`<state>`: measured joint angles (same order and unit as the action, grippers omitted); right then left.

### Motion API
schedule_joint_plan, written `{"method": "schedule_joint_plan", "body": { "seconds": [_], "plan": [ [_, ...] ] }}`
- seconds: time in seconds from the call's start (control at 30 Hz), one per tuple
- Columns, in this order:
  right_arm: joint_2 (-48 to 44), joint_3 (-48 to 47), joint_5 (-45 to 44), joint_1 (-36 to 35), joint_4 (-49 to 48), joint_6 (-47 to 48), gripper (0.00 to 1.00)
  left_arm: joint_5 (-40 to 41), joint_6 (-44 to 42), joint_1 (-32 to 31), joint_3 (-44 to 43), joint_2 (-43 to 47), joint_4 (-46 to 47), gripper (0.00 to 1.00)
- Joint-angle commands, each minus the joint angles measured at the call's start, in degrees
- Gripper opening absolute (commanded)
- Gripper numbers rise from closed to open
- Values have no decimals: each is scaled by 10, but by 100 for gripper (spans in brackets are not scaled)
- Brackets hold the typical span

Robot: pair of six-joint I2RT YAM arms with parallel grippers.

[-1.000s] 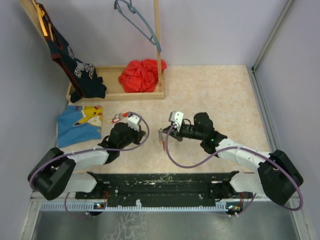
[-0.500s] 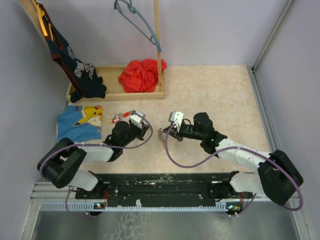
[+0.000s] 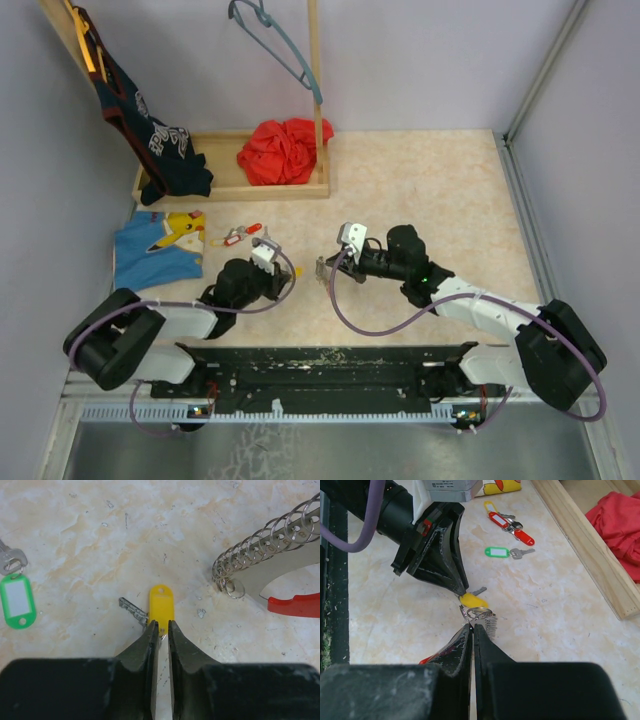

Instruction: Put the keys on the keyring

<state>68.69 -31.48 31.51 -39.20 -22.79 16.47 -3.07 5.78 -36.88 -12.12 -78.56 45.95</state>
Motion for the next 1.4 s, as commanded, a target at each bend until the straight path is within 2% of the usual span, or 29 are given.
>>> {"method": "schedule_joint_plan", "body": {
  "seconds": [0.0,0.17,0.3,0.47,0.57,0.8,1.13,1.37],
  "plan": [
    [-11,-20,4,3,-22,5,0,7,47,-1,-17,22,-84,20],
    [-12,-20,3,3,-21,6,0,30,95,-1,-72,44,-239,31],
    [-15,-20,2,2,-20,7,0,42,121,-1,-99,80,-329,42],
    [-13,-19,4,3,-22,7,0,54,134,-1,-120,103,-404,45],
    [-11,-19,6,3,-25,5,0,49,130,-2,-119,95,-403,44],
    [-10,-19,7,3,-24,4,0,60,94,-14,-126,57,-363,35],
    [-13,-19,7,3,-23,5,0,73,60,-27,-121,24,-296,29],
    [-15,-19,8,3,-23,4,0,71,46,-29,-127,1,-287,24]
  ]
}}
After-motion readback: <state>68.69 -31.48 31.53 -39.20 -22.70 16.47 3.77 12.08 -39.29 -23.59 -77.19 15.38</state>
